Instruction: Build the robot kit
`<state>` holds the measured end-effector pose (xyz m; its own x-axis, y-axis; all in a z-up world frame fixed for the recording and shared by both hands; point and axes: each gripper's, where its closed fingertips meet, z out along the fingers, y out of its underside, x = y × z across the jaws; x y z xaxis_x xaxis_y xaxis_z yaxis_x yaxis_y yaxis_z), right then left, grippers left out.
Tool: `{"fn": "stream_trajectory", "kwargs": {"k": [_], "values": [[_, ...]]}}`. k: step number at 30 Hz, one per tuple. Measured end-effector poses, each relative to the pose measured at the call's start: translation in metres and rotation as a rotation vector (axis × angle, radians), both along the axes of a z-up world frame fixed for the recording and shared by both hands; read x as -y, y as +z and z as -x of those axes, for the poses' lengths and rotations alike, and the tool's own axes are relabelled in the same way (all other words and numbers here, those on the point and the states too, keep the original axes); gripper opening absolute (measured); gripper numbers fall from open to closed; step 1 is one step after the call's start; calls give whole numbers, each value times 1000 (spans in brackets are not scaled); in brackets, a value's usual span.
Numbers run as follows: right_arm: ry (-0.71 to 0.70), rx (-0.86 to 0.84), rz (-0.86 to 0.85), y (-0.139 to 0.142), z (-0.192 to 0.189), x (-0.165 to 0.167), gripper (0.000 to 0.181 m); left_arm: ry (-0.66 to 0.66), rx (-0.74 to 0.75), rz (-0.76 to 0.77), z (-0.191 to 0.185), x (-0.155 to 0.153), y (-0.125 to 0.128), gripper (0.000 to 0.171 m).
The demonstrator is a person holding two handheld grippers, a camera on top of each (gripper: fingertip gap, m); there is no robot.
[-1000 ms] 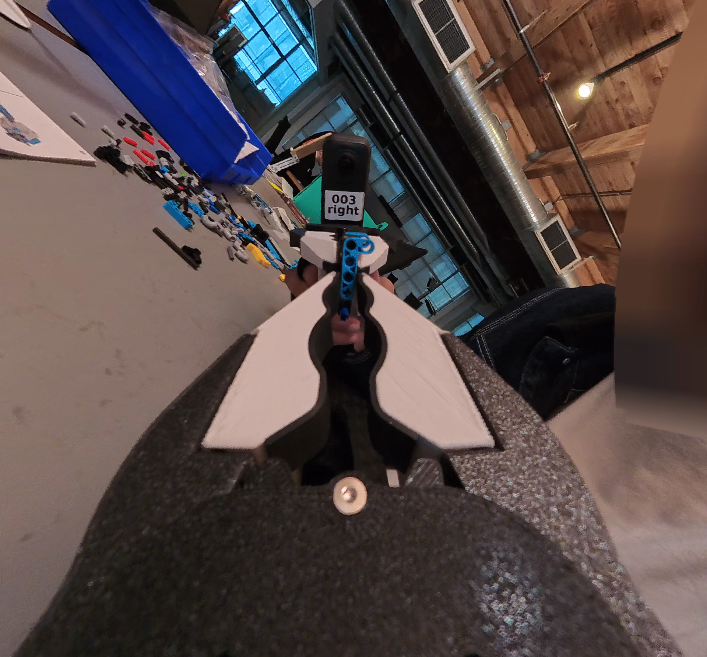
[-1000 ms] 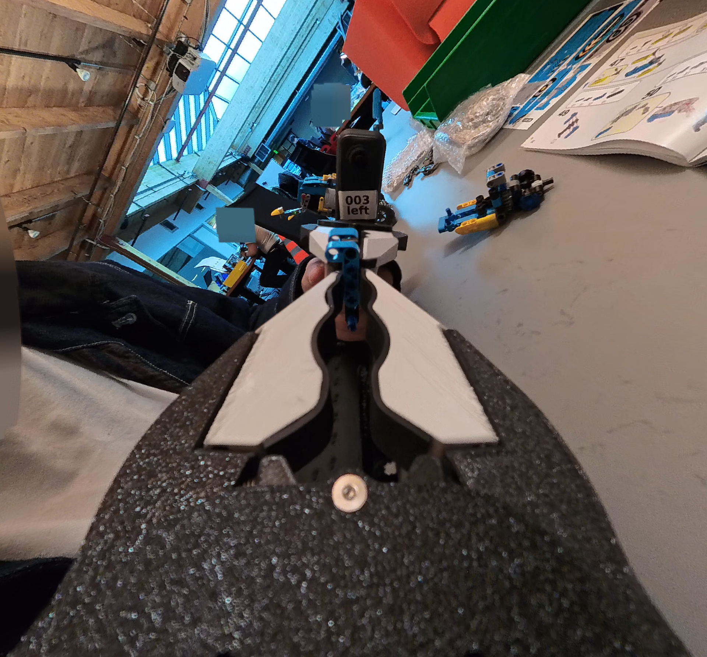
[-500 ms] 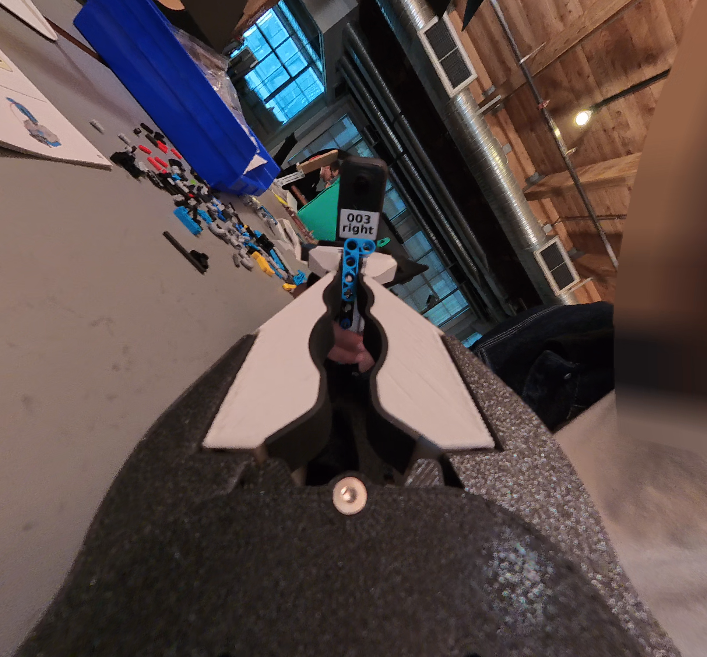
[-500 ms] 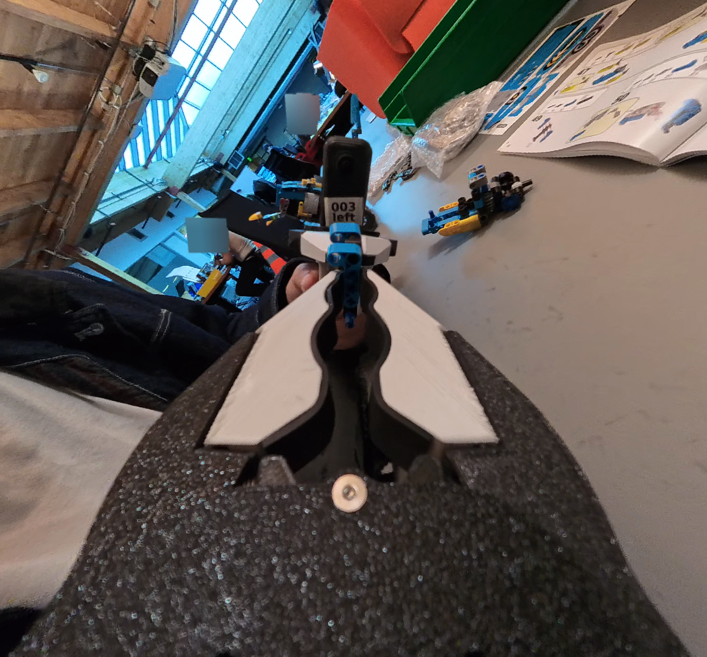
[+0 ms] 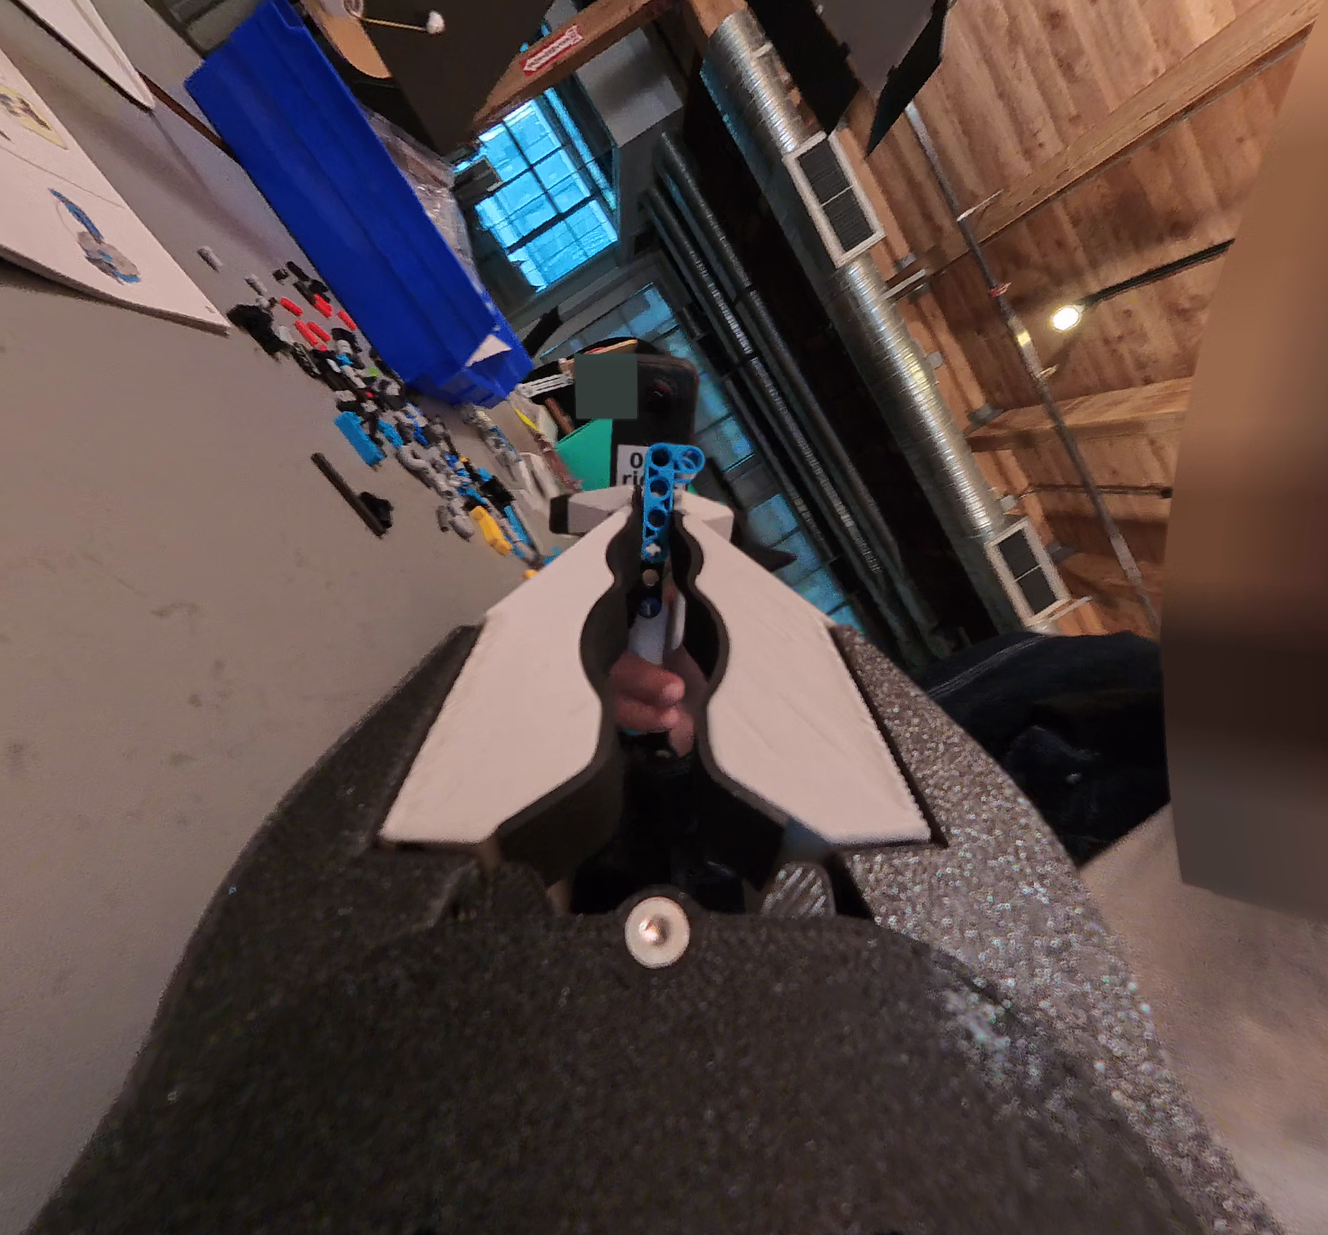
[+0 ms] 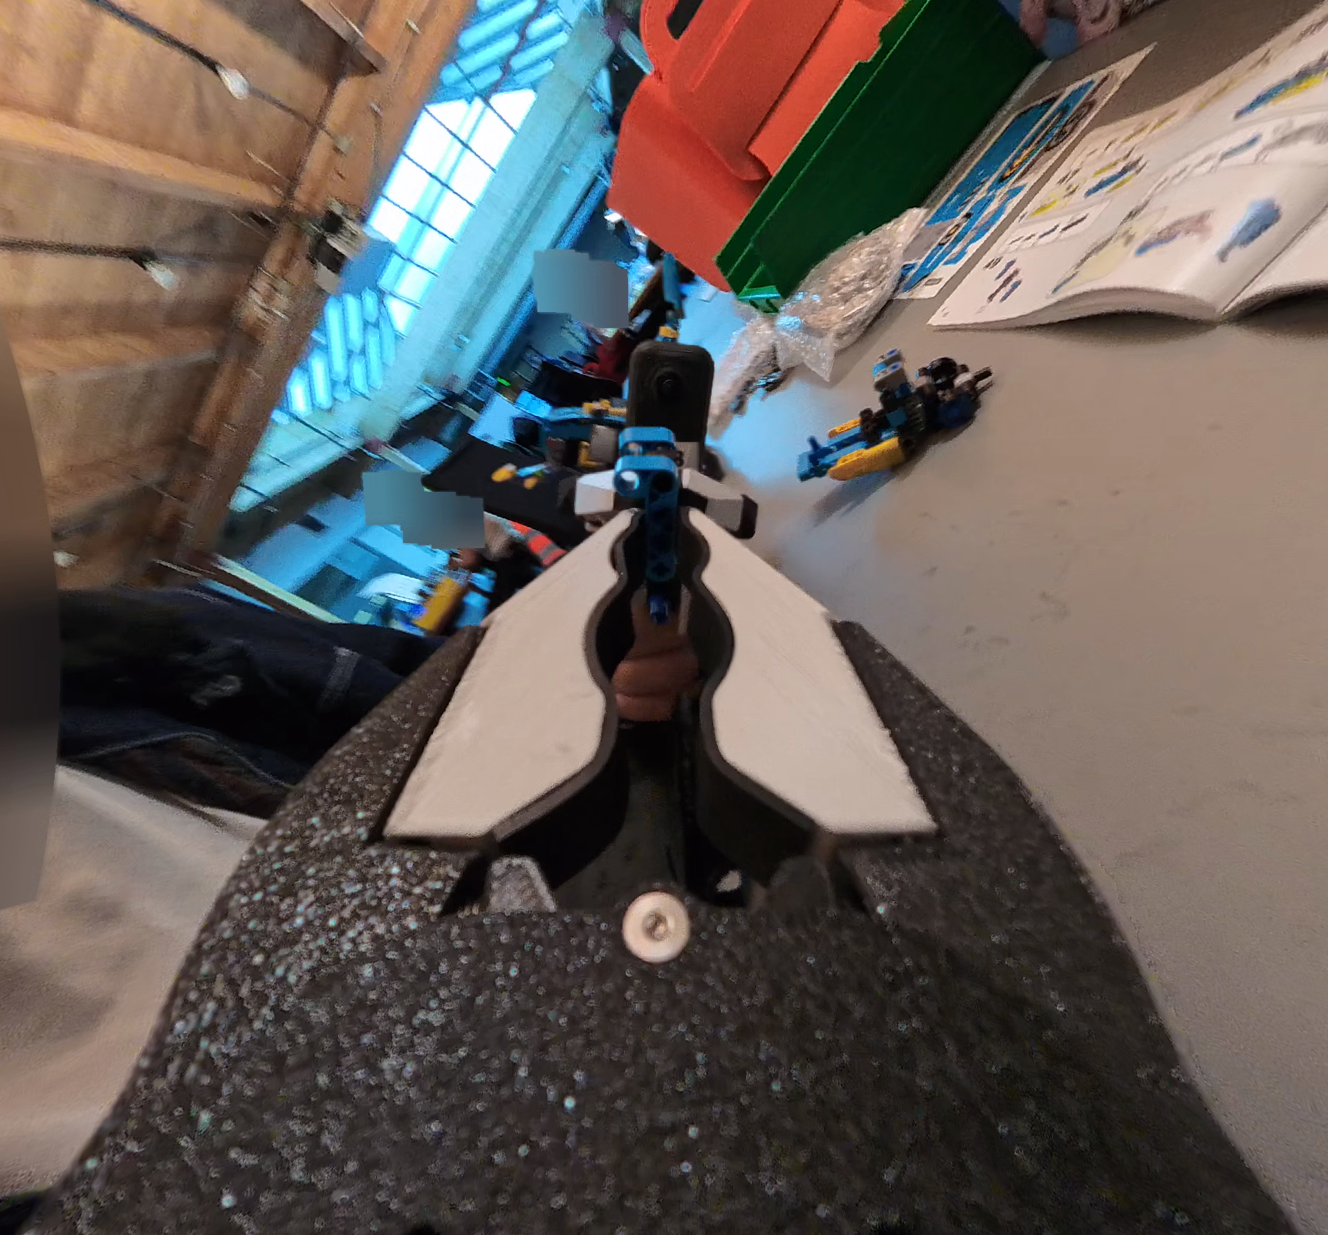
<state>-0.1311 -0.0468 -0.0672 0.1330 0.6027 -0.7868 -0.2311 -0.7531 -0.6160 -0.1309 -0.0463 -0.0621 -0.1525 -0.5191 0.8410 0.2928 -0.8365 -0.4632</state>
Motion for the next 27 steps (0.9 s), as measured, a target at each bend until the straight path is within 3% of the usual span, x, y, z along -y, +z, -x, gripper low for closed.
{"fn": "stream_trajectory", "kwargs": {"k": [2,5,9,13,16,19,22,24,27], "values": [[15,-54,52,-1,-2,-3,6,28,-75,-86,-1,-1,0,7],[-14,-124,3,16,-7,-6,6,35,-147,-190,-7,7,1,25],[-17,-64,-46,12,-1,-4,7,48,-152,-243,-8,10,6,14],[-9,-58,-71,12,6,-3,7,84,-260,-338,-11,12,0,8],[-53,-29,-6,0,6,-12,12,218,-474,-485,-5,-1,-14,7],[-124,-5,-12,-2,6,-18,32,387,-768,-651,7,-19,-30,7],[-211,66,-50,-8,14,-22,50,480,-883,-756,12,-24,-28,7],[-257,100,-58,-12,18,-25,51,513,-938,-812,13,-24,-27,7],[-257,1,-29,-2,23,-25,50,544,-1017,-896,12,-23,-28,7]]}}
